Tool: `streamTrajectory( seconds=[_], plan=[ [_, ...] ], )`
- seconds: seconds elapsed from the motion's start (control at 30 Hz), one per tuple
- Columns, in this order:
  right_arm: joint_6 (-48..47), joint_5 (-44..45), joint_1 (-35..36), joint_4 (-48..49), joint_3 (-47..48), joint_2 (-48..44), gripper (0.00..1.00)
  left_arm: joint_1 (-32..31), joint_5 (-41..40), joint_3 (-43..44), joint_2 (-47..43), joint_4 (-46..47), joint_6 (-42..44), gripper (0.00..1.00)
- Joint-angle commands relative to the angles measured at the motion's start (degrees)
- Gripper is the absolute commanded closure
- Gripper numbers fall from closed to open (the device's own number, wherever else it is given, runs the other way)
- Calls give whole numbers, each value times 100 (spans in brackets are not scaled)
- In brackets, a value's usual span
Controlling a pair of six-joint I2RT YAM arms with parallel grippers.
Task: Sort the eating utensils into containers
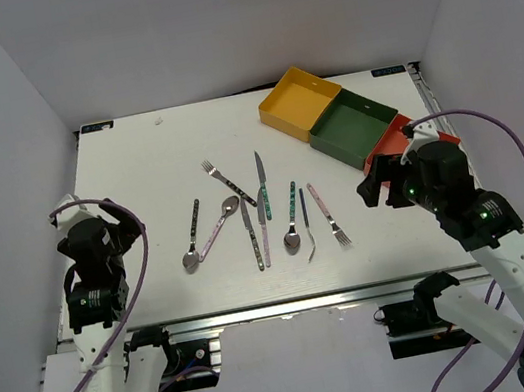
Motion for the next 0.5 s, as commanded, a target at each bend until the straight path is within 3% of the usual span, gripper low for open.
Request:
streamTrajectory(
  seconds=[0.0, 0.23, 0.3, 0.37, 0.47],
  plan=[
    [-109, -57, -8, 247, 17, 78, 11, 17, -137, -73, -79, 221, -120, 2],
    [-127, -1207, -16, 1053, -220, 314, 11, 17, -270, -162, -158, 221, -243, 2],
    [40, -1339, -8, 1187, -238, 753, 11, 17, -252, -170, -167, 230, -243, 2],
    [128, -1349, 36, 1284, -177, 1348, 11, 17, -243, -170, -158, 239, -243, 2],
    [225, -507, 438, 1425, -72, 2217, 11, 17, -200, -188, -167, 265, -243, 2]
  ],
)
